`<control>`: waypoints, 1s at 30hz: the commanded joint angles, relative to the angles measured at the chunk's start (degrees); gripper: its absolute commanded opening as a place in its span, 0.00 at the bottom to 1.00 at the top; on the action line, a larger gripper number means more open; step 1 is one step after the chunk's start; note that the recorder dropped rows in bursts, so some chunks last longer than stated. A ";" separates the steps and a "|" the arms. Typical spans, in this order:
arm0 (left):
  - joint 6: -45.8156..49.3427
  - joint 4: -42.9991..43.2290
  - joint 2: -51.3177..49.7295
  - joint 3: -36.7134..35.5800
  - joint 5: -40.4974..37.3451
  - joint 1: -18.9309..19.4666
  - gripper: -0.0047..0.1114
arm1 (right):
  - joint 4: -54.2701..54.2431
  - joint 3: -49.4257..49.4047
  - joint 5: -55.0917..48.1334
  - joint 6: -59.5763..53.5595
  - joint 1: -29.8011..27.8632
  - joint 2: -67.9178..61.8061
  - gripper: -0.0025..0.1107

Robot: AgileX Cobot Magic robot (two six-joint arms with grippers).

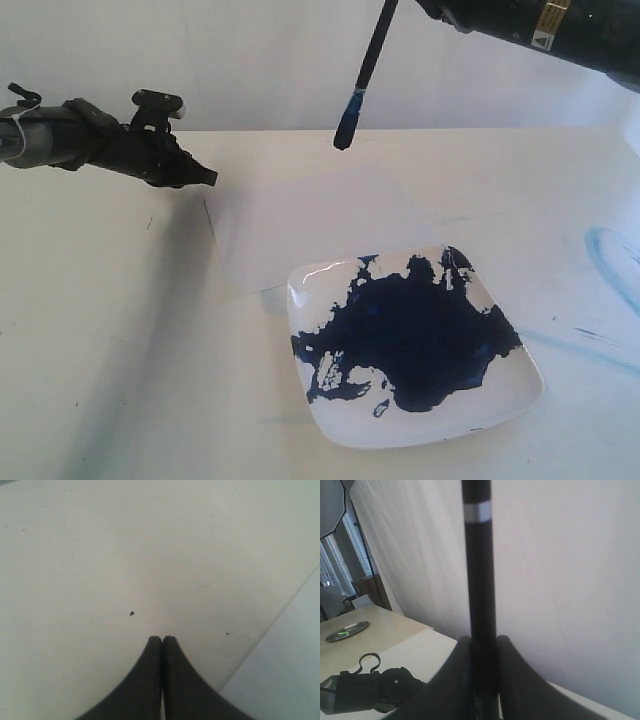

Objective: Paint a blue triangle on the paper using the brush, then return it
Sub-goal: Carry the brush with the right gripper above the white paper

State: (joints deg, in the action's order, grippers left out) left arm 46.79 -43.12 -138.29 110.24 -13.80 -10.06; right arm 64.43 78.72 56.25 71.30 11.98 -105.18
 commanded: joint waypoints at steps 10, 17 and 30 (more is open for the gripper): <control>-0.39 -0.49 -0.07 -0.17 0.71 0.14 0.04 | -0.94 -0.20 -2.95 -0.66 0.00 0.51 0.02; -0.39 -0.49 -0.07 -0.17 0.71 0.14 0.04 | -15.17 -0.08 -15.55 -0.81 0.00 -1.31 0.02; -0.30 -4.16 3.68 -0.17 -21.97 0.25 0.04 | -15.78 6.61 -9.60 -1.53 1.45 -13.12 0.02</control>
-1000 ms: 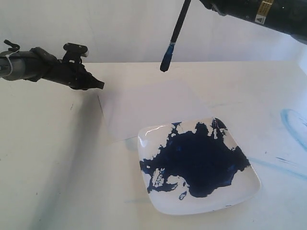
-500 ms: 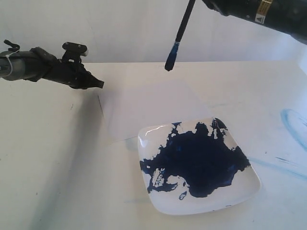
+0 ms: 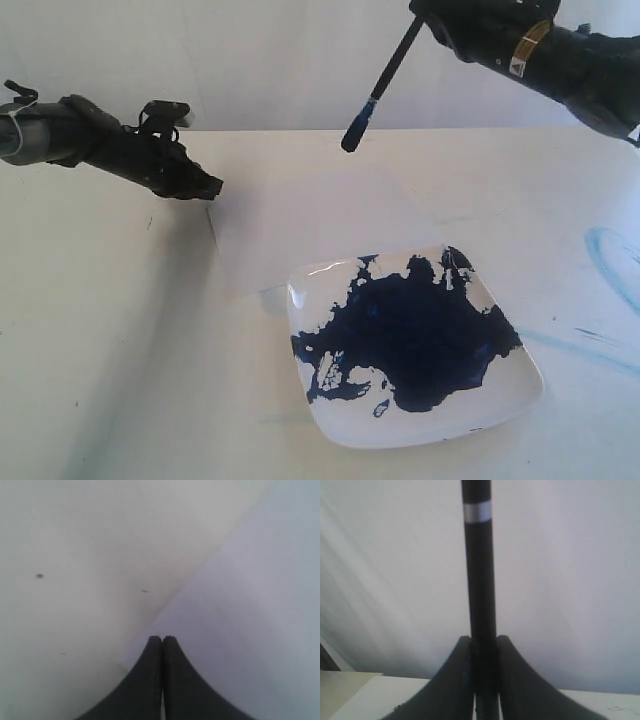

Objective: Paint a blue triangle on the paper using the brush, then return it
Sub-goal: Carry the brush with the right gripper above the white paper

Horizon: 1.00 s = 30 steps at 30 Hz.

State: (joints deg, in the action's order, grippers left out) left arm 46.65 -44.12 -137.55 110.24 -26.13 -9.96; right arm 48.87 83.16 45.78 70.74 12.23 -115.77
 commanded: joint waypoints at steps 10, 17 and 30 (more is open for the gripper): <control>7.74 -7.98 4.95 -0.55 -19.13 0.05 0.04 | -0.20 8.42 -2.15 -9.25 4.42 -9.51 0.02; 10.14 -8.09 3.02 -0.55 -21.40 -1.78 0.04 | -0.21 12.11 -4.99 -12.31 5.44 -13.36 0.02; 10.11 -5.58 -0.82 -0.55 -20.88 -2.06 0.04 | -0.21 12.32 -5.91 -18.67 5.59 -14.72 0.02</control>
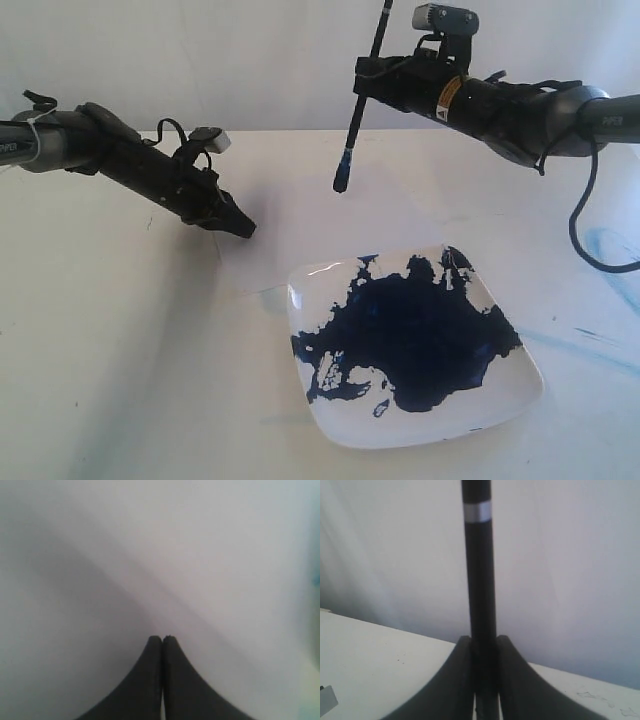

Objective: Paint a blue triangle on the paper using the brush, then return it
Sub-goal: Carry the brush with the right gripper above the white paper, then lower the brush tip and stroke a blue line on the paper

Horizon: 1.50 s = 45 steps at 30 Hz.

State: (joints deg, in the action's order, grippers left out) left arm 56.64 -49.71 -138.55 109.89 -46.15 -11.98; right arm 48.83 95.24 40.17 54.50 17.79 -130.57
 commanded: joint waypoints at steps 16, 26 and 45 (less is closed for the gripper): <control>-0.52 0.91 0.14 -0.19 -1.18 -0.04 0.04 | -0.29 0.13 -6.72 -3.35 0.02 0.09 0.02; -0.52 0.91 0.14 -0.19 -1.41 -0.04 0.04 | -0.29 0.13 -10.06 -3.35 0.02 0.09 0.02; -0.63 0.91 0.14 -0.19 -1.40 -0.04 0.04 | -0.17 0.13 -18.14 -3.14 -0.18 2.03 0.02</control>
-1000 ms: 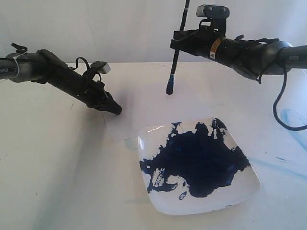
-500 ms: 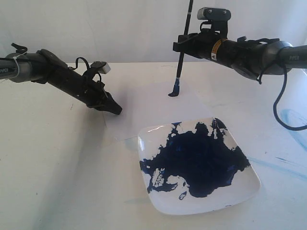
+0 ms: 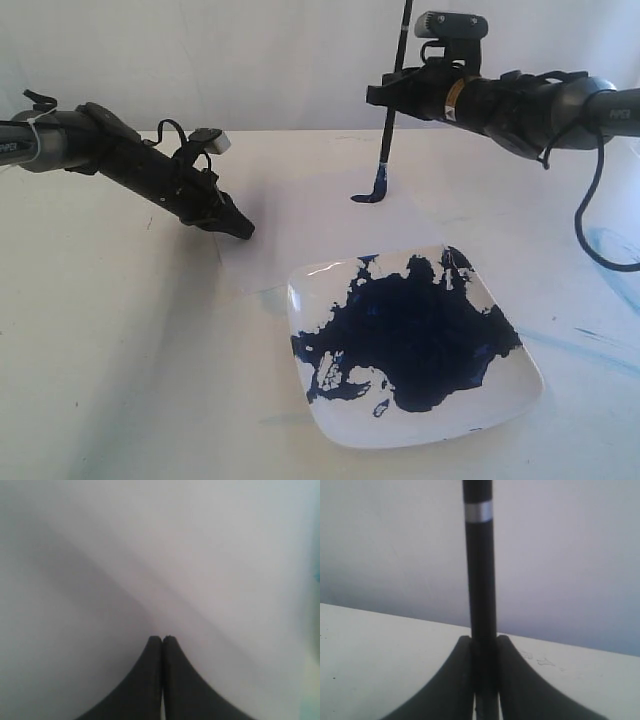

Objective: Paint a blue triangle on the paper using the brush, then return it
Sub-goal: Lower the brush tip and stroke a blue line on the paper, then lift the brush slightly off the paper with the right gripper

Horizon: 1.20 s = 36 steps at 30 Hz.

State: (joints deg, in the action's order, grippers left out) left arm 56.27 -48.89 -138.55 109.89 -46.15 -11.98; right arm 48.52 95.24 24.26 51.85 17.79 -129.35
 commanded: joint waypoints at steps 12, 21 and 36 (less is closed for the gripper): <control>-0.50 0.09 0.14 -0.19 -1.40 -0.04 0.04 | 0.14 0.02 -7.86 -0.48 -0.18 2.17 0.02; -0.50 0.09 0.14 -0.19 -1.40 -0.04 0.04 | 0.14 0.02 -11.51 -0.48 -0.18 3.32 0.02; -0.50 0.09 0.14 -0.19 -1.40 -0.04 0.04 | 0.57 -1.73 7.06 2.58 0.66 5.17 0.02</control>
State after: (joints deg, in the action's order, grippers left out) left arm 55.99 -48.85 -138.55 109.89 -46.25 -11.98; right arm 48.52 94.02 28.91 53.97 17.90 -123.49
